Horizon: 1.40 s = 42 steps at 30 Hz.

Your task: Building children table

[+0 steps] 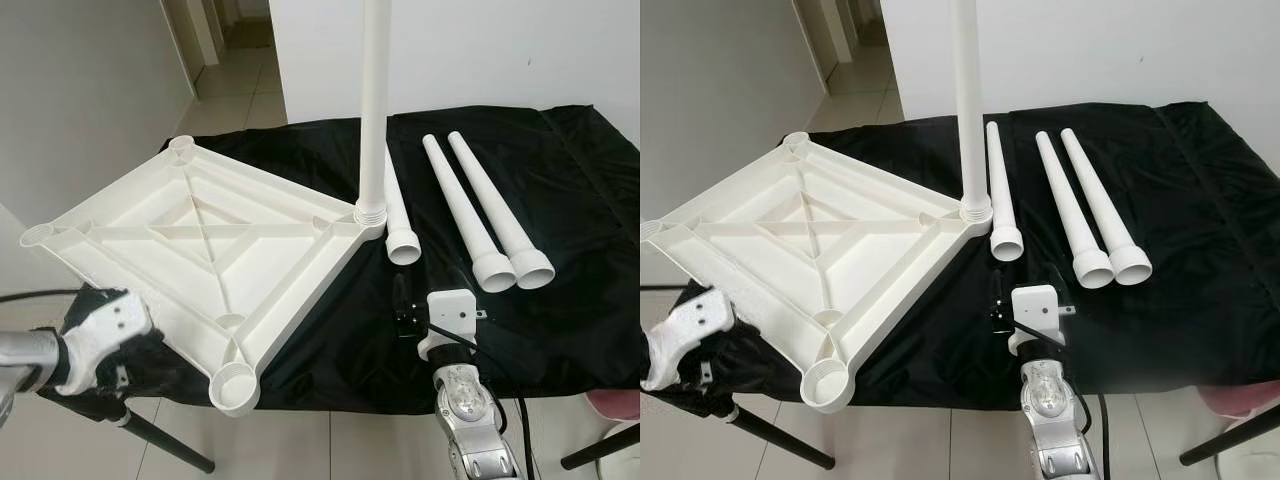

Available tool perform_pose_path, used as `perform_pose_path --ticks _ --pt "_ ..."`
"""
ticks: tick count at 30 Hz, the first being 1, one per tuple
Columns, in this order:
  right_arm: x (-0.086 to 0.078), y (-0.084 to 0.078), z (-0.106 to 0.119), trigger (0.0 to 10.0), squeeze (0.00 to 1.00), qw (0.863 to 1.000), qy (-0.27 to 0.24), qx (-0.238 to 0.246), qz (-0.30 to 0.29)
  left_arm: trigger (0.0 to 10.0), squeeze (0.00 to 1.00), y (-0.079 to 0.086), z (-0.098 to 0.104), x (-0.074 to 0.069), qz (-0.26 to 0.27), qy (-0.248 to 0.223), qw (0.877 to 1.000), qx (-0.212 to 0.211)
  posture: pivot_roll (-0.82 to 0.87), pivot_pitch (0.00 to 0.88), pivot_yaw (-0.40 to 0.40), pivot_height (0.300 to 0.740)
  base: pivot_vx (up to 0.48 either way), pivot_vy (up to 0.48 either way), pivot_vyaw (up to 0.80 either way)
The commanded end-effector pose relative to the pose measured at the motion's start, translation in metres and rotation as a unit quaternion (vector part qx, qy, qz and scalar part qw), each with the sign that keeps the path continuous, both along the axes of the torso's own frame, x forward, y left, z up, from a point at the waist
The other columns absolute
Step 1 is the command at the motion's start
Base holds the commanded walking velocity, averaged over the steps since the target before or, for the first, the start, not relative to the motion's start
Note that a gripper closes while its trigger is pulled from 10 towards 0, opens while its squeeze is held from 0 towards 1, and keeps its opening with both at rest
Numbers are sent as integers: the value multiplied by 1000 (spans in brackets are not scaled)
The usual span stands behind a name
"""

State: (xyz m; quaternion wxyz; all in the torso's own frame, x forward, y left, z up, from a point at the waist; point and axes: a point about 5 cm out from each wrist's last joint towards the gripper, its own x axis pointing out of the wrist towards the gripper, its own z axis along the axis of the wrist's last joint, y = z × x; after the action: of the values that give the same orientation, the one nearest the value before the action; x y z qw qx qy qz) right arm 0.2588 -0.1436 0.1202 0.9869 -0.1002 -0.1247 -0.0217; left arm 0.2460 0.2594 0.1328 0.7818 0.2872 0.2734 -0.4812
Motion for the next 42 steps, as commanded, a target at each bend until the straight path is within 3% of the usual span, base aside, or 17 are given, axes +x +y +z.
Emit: perform_pose_path --ticks 1,18,30,42 --pt "1 4 -1 10000 0 1000 0 7 11 10000 0 2 -2 -5 -57 53 997 10 -24 20 99 740 0 0 0" --pt "-3 2 -3 10000 0 1000 2 6 3 10000 0 6 7 14 -53 4 998 20 -40 28 104 740 0 0 0" --pt "-2 1 -1 10000 0 1000 0 4 2 10000 0 -6 -9 21 -96 1 994 44 -44 42 105 740 0 0 0" --pt "-1 -1 1 10000 0 1000 -3 3 -5 10000 0 -16 -11 32 -120 -8 992 47 -66 58 126 740 0 0 0"
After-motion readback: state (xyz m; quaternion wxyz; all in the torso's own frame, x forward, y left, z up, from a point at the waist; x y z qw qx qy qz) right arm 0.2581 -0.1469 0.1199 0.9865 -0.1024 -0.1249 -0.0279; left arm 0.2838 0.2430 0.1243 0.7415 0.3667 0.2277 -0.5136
